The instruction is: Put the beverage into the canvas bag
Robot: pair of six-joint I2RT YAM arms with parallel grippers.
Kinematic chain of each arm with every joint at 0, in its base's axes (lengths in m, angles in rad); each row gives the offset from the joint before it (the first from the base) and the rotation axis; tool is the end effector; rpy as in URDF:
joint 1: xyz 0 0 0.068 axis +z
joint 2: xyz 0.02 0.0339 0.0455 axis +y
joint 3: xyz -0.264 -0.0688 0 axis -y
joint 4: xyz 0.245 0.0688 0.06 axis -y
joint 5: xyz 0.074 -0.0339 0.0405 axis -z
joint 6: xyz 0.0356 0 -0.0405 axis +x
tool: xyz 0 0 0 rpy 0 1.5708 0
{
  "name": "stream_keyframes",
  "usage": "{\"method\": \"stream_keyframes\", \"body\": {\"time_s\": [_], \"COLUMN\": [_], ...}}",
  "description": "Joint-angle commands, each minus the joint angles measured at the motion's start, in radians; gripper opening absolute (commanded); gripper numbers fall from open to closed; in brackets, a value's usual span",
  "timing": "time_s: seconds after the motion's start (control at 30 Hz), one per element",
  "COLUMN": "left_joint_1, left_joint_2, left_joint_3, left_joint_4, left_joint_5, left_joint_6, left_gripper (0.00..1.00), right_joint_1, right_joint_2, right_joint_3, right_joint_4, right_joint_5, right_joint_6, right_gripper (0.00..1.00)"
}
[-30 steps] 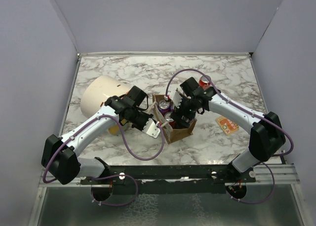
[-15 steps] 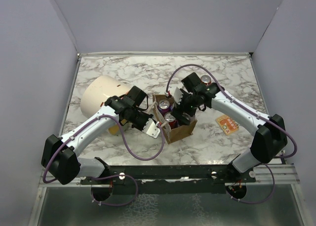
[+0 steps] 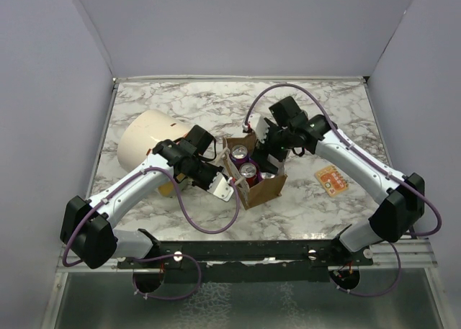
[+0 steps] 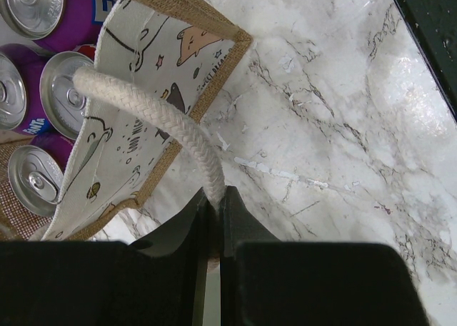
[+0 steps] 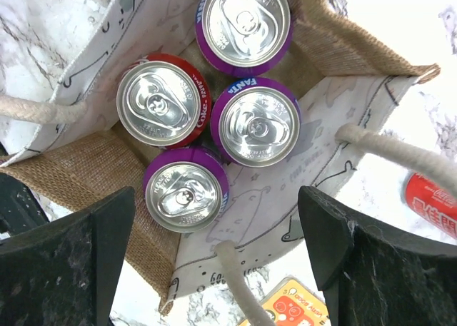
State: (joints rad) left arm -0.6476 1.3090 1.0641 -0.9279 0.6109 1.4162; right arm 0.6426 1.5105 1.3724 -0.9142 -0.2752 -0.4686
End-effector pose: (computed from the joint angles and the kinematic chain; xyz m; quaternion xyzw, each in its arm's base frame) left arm 0.1822 -0.1634 0.2722 0.8329 0.4288 -0.2026 0.2853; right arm 0.2413 0.1927 0.3087 -0.5349 0.7949 0.1541 0.2414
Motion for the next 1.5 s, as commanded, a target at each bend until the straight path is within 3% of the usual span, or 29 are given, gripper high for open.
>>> {"method": "stream_keyframes", "body": {"time_s": [0.0,0.33,0.53,0.7,0.83,1.03,1.47], "left_joint_1": [-0.001,-0.002,-0.001,-0.001,0.0,0.0,0.0], "left_joint_2": [-0.018,-0.021,-0.027,-0.026,-0.021,-0.021,-0.024], "left_joint_3": [-0.009,-0.011,0.01,0.024,0.045,0.032,0.014], "left_joint_4": [-0.016,-0.01,-0.021,-0.038,-0.058,-0.05,-0.036], "left_joint_5": [0.015,0.018,0.052,0.082,0.109,0.091,0.078], "left_joint_6": [0.014,-0.001,-0.013,-0.005,0.005,0.009,0.009], "left_gripper": [0.0,0.0,0.0,0.0,0.0,0.0,0.0], "right_joint_1": [0.007,0.006,-0.069,-0.225,-0.304,-0.377,-0.451], "right_joint_2": [-0.036,-0.105,-0.124,-0.172,-0.202,-0.212,-0.088], "right_joint_3": [0.062,0.213,0.296,0.25,0.189,0.094,0.046], "right_joint_4": [0.003,-0.025,-0.027,0.083,0.156,0.25,0.351], "right_joint_5": [-0.021,-0.059,-0.06,-0.018,0.104,0.232,0.229], "right_joint_6": [-0.015,-0.007,0.04,0.177,0.229,0.25,0.223], "right_gripper": [0.94,0.93,0.93,0.96,0.98,1.0,1.0]}}
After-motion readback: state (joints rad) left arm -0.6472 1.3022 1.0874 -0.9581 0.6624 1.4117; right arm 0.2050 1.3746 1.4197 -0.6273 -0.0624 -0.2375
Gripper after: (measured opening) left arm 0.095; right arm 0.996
